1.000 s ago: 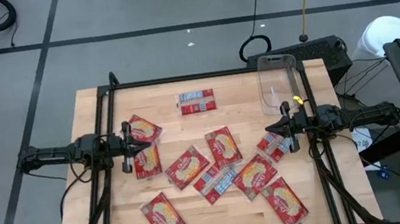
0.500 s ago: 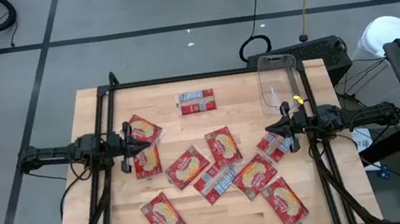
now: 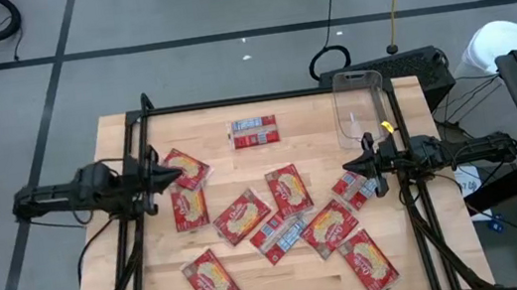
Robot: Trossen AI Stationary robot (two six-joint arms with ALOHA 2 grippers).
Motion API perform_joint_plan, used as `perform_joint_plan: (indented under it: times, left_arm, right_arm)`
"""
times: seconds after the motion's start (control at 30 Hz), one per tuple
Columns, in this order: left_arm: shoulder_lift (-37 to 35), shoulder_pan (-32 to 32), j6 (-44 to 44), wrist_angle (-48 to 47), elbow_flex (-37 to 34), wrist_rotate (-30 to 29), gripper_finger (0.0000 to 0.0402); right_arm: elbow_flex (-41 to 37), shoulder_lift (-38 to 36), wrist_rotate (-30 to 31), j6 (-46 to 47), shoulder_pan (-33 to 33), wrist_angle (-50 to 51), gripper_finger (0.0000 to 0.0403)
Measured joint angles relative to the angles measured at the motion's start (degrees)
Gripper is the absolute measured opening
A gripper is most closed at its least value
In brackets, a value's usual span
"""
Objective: Sort popcorn bags into baskets
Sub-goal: Put the red popcorn bag into the transparent bin
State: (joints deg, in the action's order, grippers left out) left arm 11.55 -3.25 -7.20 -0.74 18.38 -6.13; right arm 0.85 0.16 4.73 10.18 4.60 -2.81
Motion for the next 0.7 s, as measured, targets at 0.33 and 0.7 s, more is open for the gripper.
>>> perform_joint_plan:
  times: [0.33,0.7]
  left_arm:
    - [17.71,0.02,8.22,-14.40,22.35,-0.11,0.0026]
    - [33.33,1.11,12.11,-14.54,24.38,-6.40,0.0026]
  right_arm:
    - [0.01,0.02,5.58,2.86,0.00,-0.42,0.0000]
    - [1.89,3.64,8.98,5.85,0.00,-2.56,0.0000]
